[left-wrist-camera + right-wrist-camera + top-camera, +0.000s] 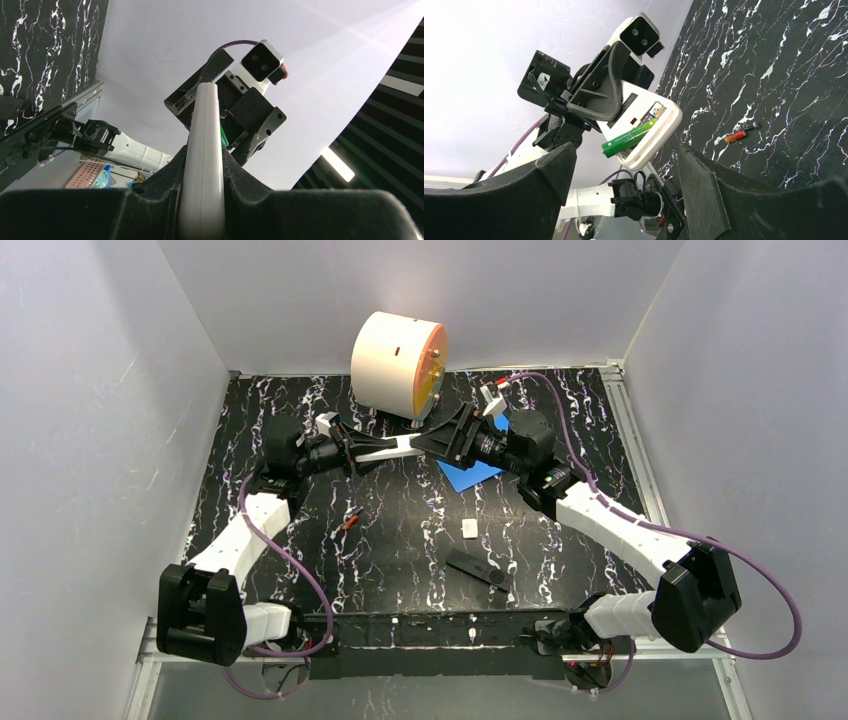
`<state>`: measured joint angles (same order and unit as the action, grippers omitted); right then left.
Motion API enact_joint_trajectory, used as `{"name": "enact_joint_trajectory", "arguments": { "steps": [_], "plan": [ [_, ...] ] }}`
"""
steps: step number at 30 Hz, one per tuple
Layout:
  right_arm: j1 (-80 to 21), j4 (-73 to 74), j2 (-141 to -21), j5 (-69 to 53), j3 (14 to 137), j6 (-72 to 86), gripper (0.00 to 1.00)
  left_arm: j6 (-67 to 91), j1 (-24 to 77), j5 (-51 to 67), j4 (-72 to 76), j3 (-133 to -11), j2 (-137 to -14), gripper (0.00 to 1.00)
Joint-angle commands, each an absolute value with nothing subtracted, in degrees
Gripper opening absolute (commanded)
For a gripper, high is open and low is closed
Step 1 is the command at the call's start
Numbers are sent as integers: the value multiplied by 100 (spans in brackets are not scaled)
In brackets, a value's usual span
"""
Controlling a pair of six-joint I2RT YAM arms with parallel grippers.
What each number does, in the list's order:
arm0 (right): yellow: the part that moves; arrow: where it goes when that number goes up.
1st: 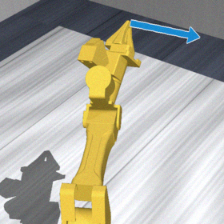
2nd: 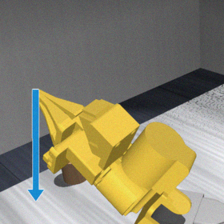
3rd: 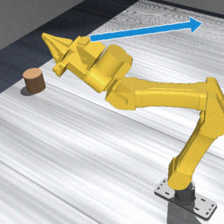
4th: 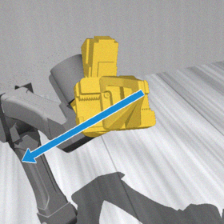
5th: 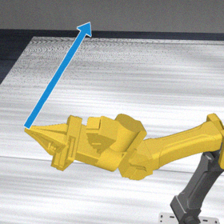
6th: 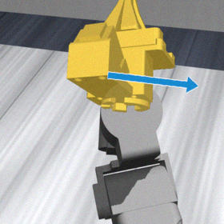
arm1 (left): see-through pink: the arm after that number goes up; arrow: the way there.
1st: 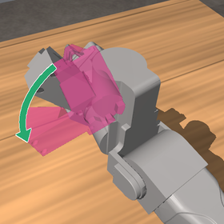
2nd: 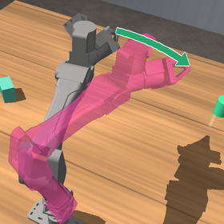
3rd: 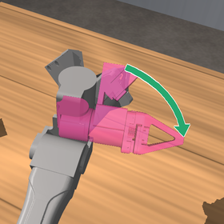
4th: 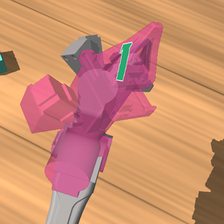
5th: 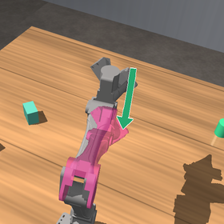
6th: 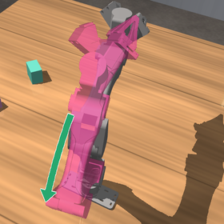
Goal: Load the batteries into the remote control
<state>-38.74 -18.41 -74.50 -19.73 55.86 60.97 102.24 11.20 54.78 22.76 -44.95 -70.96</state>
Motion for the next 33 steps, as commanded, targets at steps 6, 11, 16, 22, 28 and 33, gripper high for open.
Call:
{"name": "enact_joint_trajectory", "arguments": {
  "steps": [6,11,16,22,28,33],
  "plan": [
    [-3881,-2286,-7292,-2027,5578,5964,74,10215,1107,5549,2413,-4755,-6905,0],
    [-3878,-2369,-7312,-1999,5548,6042,69,10187,1107,5559,2412,-4755,-6853,0],
    [-3878,-2339,-7319,-1914,5543,6088,66,10169,1103,5575,2415,-4772,-6820,0],
    [-3881,-2320,-7362,-1882,5575,6152,60,10160,1107,5575,2417,-4746,-6779,0],
    [-3878,-2383,-7385,-1925,5579,6196,58,10135,1107,5569,2417,-4778,-6777,0],
    [-3880,-2386,-7392,-1918,5583,6226,57,10114,1108,5571,2412,-4802,-6761,0]
  ]
}}
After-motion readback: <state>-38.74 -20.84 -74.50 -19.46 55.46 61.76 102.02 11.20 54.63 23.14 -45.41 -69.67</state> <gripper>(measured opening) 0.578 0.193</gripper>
